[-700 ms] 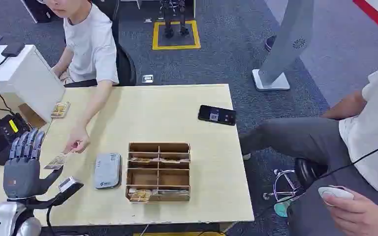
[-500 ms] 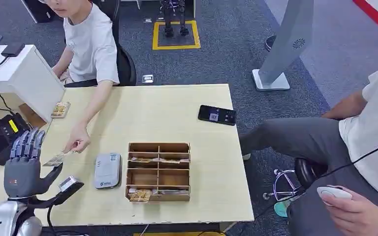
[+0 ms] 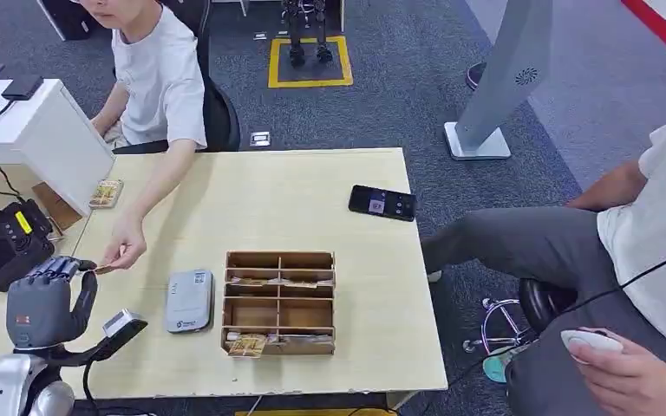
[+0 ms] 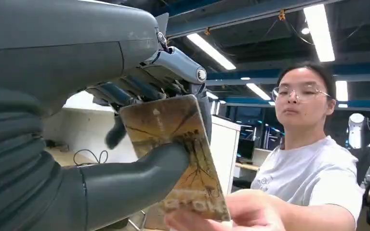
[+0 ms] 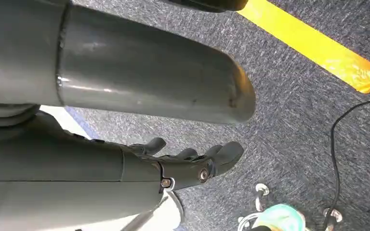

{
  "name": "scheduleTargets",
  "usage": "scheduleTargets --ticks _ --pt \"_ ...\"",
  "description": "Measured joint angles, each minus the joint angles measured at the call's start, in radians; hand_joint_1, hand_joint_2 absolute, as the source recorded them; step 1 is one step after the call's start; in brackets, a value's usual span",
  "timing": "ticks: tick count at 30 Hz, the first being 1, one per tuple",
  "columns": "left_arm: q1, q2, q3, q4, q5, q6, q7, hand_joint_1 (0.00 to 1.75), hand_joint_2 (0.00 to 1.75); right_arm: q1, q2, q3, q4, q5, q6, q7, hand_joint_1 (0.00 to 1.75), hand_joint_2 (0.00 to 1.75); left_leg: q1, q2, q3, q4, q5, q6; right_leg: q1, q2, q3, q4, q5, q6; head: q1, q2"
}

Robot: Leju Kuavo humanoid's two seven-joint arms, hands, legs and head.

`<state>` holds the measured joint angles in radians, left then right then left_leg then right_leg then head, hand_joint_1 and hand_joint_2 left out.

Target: Pass the card to the sensor for recognition and then transmit it.

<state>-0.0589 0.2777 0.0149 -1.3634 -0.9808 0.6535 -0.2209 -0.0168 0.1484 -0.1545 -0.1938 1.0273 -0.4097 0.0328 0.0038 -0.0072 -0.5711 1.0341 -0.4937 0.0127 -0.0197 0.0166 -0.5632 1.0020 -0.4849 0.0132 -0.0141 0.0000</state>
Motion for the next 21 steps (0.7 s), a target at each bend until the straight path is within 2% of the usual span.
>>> scheduleTargets --ticks 21 --pt "0.004 0.0 0.0 0.0 0.011 0.0 -0.007 1.75 1.75 0.003 0.0 0.002 0.0 0.009 -0.013 -0.011 0.0 0.0 0.0 0.0 0.0 0.0 0.0 0.0 0.0 0.0 0.0 0.0 0.0 0.0 0.0 0.0"
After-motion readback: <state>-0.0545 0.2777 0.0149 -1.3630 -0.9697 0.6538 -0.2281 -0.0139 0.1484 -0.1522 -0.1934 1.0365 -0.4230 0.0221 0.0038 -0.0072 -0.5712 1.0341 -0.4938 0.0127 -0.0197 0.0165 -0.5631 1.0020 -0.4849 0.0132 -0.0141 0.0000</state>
